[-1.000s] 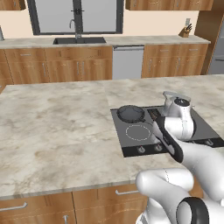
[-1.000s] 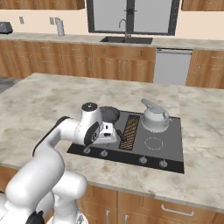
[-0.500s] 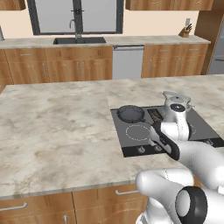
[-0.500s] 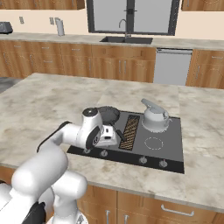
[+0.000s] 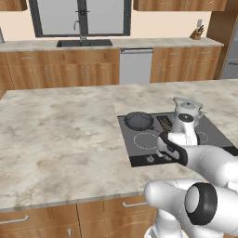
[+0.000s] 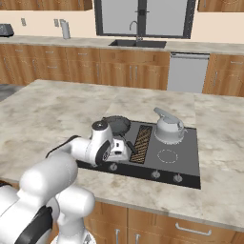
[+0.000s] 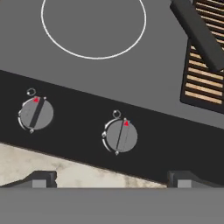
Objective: Pick the pan from the cabinet and place it on the stove. Then turn on the stove burner for the pan.
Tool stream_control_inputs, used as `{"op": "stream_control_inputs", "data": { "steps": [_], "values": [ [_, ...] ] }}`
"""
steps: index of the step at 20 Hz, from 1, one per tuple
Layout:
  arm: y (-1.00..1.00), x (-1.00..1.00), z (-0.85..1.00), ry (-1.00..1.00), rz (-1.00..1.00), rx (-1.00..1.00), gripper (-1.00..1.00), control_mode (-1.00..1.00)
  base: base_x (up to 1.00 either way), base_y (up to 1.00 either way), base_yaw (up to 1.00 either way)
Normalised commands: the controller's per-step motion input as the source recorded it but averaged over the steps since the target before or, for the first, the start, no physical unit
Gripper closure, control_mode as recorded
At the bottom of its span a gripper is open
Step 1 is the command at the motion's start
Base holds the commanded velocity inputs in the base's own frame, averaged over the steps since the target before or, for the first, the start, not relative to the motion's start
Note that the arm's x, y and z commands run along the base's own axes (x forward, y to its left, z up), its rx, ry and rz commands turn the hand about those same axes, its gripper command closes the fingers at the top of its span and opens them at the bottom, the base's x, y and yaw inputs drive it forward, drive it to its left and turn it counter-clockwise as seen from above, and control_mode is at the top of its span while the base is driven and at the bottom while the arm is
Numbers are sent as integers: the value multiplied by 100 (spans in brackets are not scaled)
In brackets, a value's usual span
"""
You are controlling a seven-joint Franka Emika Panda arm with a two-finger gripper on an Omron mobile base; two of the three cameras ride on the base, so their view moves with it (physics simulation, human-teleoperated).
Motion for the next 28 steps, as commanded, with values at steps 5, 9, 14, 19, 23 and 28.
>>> {"op": "stream_control_inputs", "data": {
  "steps": [5,9,14,19,23,28],
  "values": [
    [0,0,-13,1,-10,0,-100,-100,0,0,0],
    [0,0,-11,4,-14,0,-100,-100,0,0,0],
    [-1,8,-8,2,-7,0,-100,-100,0,0,0],
    [-6,14,-13,0,0,0,-100,-100,0,0,0],
    [-7,11,-16,0,0,0,-100,-100,0,0,0],
    [-1,12,-9,0,0,0,-100,-100,0,0,0]
  ]
}}
